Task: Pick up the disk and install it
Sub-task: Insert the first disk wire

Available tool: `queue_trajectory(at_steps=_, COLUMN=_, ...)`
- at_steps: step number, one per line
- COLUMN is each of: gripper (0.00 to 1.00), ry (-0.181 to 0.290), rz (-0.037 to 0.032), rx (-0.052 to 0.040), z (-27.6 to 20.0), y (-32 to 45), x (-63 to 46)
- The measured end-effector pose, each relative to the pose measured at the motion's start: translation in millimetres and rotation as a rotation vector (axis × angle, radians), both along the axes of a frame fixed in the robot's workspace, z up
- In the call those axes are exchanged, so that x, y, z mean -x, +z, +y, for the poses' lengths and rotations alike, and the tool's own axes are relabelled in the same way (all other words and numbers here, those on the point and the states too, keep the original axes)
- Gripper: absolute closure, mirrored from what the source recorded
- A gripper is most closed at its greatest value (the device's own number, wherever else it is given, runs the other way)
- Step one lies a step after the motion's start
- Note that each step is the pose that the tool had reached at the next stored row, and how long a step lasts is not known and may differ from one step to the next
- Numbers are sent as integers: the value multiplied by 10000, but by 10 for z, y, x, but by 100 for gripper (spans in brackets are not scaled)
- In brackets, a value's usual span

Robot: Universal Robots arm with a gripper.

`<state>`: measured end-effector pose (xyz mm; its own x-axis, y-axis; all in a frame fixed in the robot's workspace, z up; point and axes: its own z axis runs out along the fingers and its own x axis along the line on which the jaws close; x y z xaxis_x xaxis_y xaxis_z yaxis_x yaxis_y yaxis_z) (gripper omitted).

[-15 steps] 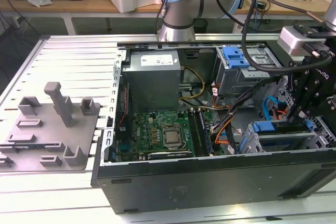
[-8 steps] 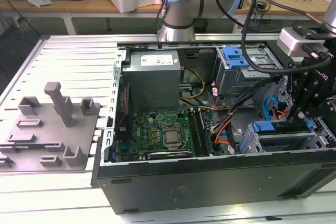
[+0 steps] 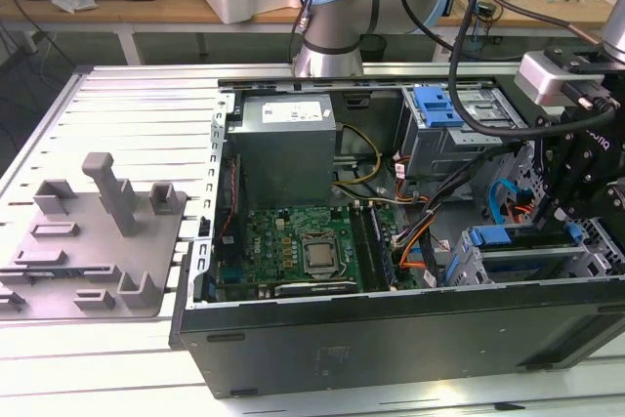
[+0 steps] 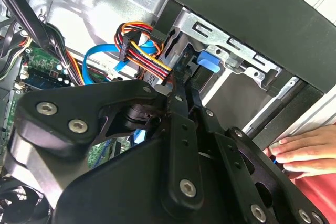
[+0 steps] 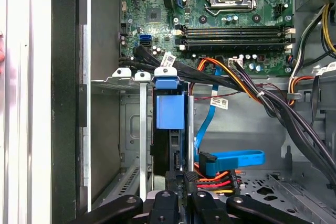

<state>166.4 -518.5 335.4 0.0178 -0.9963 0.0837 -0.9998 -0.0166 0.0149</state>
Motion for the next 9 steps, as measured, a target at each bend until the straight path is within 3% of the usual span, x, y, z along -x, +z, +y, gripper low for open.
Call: queue_trajectory(at_steps=9, gripper=84, ry=1, rz=0, rx=0, z=0, y=-1, x=0)
